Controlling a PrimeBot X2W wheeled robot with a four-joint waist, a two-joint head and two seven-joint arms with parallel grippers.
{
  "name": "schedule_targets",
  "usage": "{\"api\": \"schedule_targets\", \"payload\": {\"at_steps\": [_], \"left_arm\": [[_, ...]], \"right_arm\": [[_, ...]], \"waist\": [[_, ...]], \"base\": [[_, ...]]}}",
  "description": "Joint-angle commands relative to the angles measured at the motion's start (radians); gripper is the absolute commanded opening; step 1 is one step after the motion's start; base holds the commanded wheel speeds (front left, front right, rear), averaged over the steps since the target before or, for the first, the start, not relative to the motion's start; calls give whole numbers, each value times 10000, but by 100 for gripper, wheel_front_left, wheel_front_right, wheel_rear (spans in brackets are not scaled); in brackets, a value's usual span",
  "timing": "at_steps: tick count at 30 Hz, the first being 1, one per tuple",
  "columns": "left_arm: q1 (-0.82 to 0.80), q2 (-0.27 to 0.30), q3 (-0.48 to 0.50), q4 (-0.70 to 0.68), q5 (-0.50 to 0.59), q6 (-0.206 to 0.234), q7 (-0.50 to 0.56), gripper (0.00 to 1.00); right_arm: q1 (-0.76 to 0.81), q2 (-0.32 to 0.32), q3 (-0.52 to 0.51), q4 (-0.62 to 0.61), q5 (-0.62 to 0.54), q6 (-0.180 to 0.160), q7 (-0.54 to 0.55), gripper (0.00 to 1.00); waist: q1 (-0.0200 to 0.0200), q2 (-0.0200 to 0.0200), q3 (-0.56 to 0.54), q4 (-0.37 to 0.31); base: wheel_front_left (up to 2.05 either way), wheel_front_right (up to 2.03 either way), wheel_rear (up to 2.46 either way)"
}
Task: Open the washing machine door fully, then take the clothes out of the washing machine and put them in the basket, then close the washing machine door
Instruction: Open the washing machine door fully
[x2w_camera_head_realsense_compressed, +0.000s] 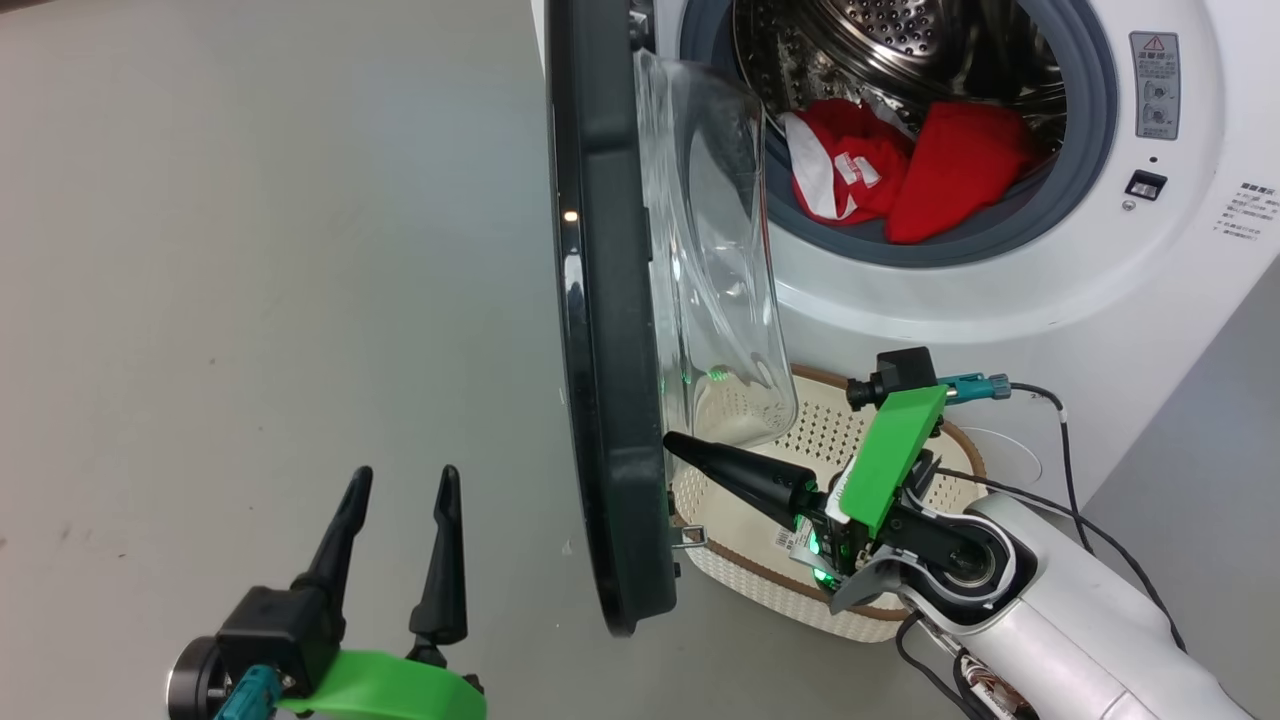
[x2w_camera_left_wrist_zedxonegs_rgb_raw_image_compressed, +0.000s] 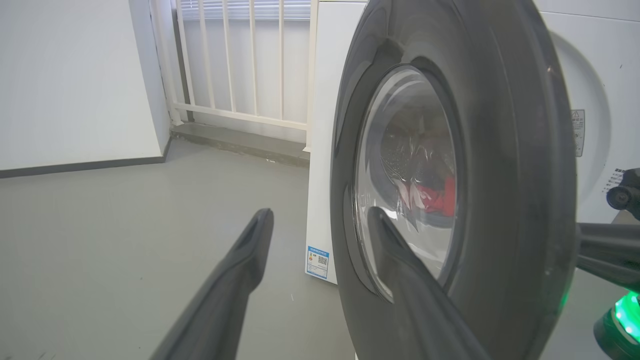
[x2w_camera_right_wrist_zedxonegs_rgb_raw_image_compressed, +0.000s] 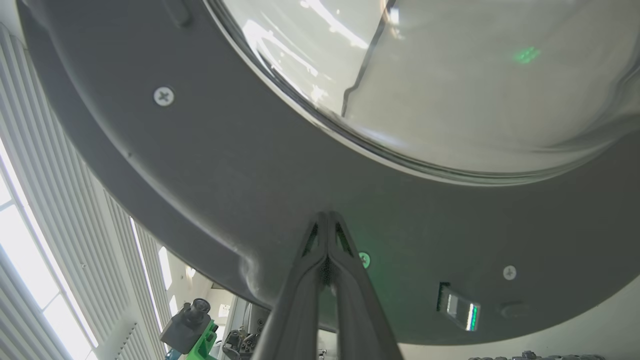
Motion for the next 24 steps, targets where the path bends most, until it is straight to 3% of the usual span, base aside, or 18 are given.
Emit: {"api": "schedule_targets", "payload": {"at_steps": [1,13,20,24], "left_arm": [[-70,192,396,-315,-56,77,-86,100],[-41,148,397,-333,-172,148,-212,100],[-89,23,473,-293,-368,97,-503,100],[-127,-18,502,-258,-411,102,-622,100]], "right_arm": [[-357,69,273,-375,203,71,-120,0],[-1148,-918,2111,-1069,1564,71,-1379,0],[-1639,-1745,3202,-1367,973,71,-3191,0],[-2028,-2163,4085,-1078,-223,71,-4580,24]], "waist": [[0,0,34,12],[0,0,141,43],[0,0,97,14],[0,0,48,-2]], "base": [[0,0,0],[0,0,0],[0,0,0],[0,0,0]]}}
